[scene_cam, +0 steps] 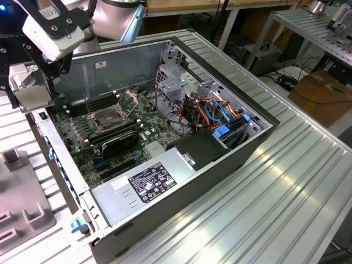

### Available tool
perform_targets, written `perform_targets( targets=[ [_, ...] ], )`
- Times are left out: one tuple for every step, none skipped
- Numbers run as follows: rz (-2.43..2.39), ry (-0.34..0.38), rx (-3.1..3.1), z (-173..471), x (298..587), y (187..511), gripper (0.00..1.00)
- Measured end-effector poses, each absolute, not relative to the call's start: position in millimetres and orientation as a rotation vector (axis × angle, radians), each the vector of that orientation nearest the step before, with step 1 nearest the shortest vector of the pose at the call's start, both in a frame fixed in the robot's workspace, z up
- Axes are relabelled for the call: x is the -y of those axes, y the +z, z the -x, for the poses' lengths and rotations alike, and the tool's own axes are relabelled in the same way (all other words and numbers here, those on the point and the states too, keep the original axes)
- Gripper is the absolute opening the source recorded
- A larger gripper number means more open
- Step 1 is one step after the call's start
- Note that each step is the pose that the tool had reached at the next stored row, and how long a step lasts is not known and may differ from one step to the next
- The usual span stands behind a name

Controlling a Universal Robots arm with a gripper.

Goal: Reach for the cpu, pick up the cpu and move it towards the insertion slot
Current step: 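Pick up the cpu and move it towards the insertion slot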

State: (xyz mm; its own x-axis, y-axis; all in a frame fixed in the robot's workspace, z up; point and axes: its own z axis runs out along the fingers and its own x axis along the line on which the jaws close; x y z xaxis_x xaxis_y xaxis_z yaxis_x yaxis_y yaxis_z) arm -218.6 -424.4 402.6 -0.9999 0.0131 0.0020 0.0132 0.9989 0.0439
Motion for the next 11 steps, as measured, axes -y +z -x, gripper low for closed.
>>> perform_targets(
  targets=[
    [0.021, -0.069, 3.139, 218.4, 424.4, 402.6, 0.55],
    [0.021, -0.069, 3.139, 217.9, 424.4, 402.6, 0.55],
    [0.021, -0.069, 3.139, 217.4, 424.4, 402.5, 0.55],
    [0.02, -0.069, 3.139, 216.8, 424.4, 402.5, 0.55],
    [0.021, -0.069, 3.139, 216.1, 424.4, 402.5, 0.55],
    [0.02, -0.069, 3.139, 215.7, 424.4, 402.5, 0.55],
    [0.021, -0.069, 3.139, 215.4, 424.4, 402.5, 0.55],
    [0.021, -0.069, 3.139, 214.8, 424.4, 402.5, 0.55],
    [0.02, -0.069, 3.139, 214.2, 424.4, 402.5, 0.55],
    [0.021, -0.069, 3.139, 213.9, 424.4, 402.5, 0.55],
    [0.021, -0.069, 3.139, 213.6, 424.4, 402.5, 0.55]
  ],
)
